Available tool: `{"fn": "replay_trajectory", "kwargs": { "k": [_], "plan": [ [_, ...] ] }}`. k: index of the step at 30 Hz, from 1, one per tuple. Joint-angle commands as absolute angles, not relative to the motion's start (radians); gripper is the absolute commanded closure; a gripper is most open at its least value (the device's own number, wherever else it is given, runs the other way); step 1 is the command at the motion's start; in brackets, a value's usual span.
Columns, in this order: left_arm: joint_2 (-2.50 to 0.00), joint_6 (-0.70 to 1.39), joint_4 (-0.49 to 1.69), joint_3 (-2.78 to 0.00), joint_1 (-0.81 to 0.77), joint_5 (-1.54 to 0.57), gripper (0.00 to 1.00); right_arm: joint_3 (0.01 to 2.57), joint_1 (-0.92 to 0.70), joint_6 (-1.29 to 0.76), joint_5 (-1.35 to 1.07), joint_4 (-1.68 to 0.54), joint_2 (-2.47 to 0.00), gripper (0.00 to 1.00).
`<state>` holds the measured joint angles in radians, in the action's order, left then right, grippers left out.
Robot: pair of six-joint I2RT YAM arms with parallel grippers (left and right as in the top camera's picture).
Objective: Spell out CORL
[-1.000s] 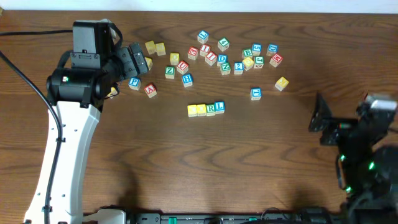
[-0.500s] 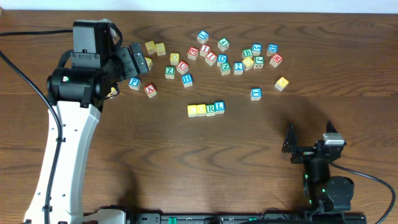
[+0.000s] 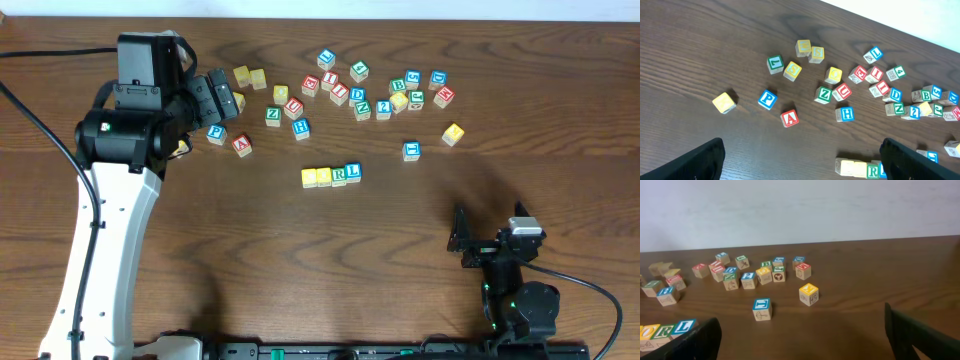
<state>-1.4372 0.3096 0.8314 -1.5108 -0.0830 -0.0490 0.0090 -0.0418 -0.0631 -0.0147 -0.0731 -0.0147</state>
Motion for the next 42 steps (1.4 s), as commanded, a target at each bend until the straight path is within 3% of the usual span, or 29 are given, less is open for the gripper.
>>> {"fn": "replay_trajectory", "kwargs": {
  "k": [1, 22, 31, 42],
  "plan": [
    [-1.438, 0.3, 0.833, -1.522, -0.08, -0.04, 0.02, 0.006, -0.054, -0.055, -0.018, -0.075, -0.009, 0.01],
    [-1.325, 0.219, 0.834, -1.414, -0.08, 0.091, 0.02, 0.006, -0.054, -0.055, -0.018, -0.075, -0.009, 0.01],
    [-0.989, -0.057, 0.506, -1.0, -0.017, -0.119, 0.02, 0.006, -0.054, -0.055, -0.018, -0.075, -0.009, 0.01],
    [-0.44, -0.129, 0.268, -0.462, 0.006, -0.122, 0.02, 0.006, -0.054, -0.055, -0.018, -0.075, -0.009, 0.01]
  ]
}}
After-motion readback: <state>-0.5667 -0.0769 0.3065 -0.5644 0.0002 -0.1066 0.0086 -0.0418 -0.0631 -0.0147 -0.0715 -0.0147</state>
